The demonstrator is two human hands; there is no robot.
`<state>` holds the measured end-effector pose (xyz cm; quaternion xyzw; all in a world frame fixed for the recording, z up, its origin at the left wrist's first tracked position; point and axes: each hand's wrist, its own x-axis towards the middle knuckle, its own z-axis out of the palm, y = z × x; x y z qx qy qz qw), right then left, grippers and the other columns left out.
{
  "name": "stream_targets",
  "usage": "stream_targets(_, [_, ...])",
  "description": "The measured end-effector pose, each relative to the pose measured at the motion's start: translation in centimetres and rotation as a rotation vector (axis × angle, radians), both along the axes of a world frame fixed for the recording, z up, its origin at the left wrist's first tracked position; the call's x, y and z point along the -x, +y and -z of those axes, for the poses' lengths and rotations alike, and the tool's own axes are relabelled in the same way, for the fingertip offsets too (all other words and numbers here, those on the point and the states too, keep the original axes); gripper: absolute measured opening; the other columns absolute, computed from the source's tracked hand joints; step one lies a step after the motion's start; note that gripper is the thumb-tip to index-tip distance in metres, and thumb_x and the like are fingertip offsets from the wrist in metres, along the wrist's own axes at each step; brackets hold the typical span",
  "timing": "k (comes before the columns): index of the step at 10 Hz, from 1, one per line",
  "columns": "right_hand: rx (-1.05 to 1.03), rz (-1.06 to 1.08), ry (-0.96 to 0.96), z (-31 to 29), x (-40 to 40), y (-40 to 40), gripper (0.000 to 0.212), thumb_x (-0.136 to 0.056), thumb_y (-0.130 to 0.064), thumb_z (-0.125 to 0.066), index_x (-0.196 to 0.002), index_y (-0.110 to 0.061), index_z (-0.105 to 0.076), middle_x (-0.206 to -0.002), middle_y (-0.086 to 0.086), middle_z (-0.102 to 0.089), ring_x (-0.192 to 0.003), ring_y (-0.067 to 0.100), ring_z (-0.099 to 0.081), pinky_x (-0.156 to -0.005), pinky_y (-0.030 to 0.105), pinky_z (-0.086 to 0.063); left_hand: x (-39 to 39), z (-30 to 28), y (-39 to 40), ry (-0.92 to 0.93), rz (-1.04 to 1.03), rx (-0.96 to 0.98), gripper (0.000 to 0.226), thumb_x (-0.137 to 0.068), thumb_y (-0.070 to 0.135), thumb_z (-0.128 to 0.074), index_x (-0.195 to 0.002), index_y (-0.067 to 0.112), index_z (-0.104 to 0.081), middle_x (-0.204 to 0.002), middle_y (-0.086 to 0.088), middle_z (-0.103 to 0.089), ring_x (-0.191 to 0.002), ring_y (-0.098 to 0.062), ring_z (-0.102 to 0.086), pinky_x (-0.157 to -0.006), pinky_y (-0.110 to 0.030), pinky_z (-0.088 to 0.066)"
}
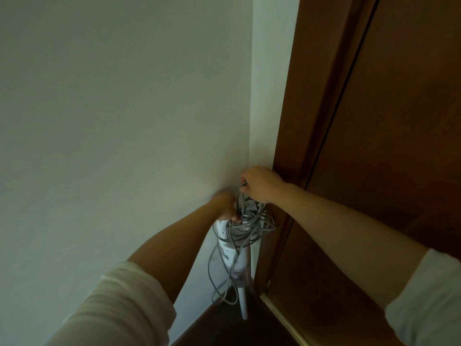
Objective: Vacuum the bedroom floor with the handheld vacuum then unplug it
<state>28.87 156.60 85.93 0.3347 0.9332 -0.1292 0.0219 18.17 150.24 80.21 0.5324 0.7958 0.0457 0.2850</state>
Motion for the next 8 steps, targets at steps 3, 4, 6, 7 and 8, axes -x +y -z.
stream_targets(3, [-0.069,0.073,-0.171,-0.1,0.9,-0.6,0.024,-0.096,-0.002,-0.044,-0.111,-0.004,-0.063,-0.102,0.013,-0.060,-0.092,0.026,-0.058,-0.072,0.031,-0.041,-0.9,1.0,-1.0,0.078,0.042,-0.336,0.049,-0.081,0.017,-0.070,-0.123,0.001,-0.050,-0.136,-0.014,-0.041,-0.117,-0.027,-0.048,-0.097,-0.029,-0.040])
stream_targets(4, [-0.085,0.084,-0.215,-0.2,0.8,-0.9,0.025,-0.097,-0.003,-0.043,-0.113,-0.004,-0.062,-0.105,0.012,-0.060,-0.096,0.026,-0.059,-0.078,0.032,-0.046,-1.1,1.0,-1.7,0.110,0.040,-0.440,0.055,-0.081,0.020,-0.070,-0.129,0.003,-0.048,-0.137,-0.012,-0.040,-0.122,-0.026,-0.044,-0.101,-0.028,-0.036])
stream_targets(6, [-0.115,0.019,-0.233,-0.1,0.3,-1.2,0.028,-0.095,-0.006,-0.046,-0.119,-0.008,-0.060,-0.119,0.012,-0.060,-0.107,0.028,-0.059,-0.085,0.034,-0.050,-0.8,0.5,-3.3,0.180,-0.013,-0.462,0.059,-0.087,0.025,-0.064,-0.139,0.009,-0.040,-0.146,-0.009,-0.031,-0.135,-0.026,-0.031,-0.110,-0.033,-0.030])
stream_targets(7, [-0.071,-0.012,-0.218,0.0,0.0,-1.2,0.032,-0.095,-0.013,-0.047,-0.126,-0.011,-0.056,-0.121,0.011,-0.060,-0.108,0.028,-0.058,-0.088,0.035,-0.051,-1.0,0.1,-4.3,0.143,-0.042,-0.432,0.058,-0.089,0.028,-0.062,-0.139,0.009,-0.040,-0.146,-0.009,-0.033,-0.134,-0.026,-0.032,-0.110,-0.035,-0.031])
stream_targets(8, [-0.016,-0.041,-0.211,0.1,-0.1,-0.9,0.042,-0.094,-0.018,-0.049,-0.136,-0.013,-0.049,-0.133,0.011,-0.054,-0.119,0.028,-0.053,-0.101,0.038,-0.045,-1.1,0.0,-4.7,0.111,-0.065,-0.417,0.058,-0.089,0.027,-0.061,-0.139,0.009,-0.039,-0.144,-0.010,-0.034,-0.131,-0.027,-0.035,-0.108,-0.036,-0.034])
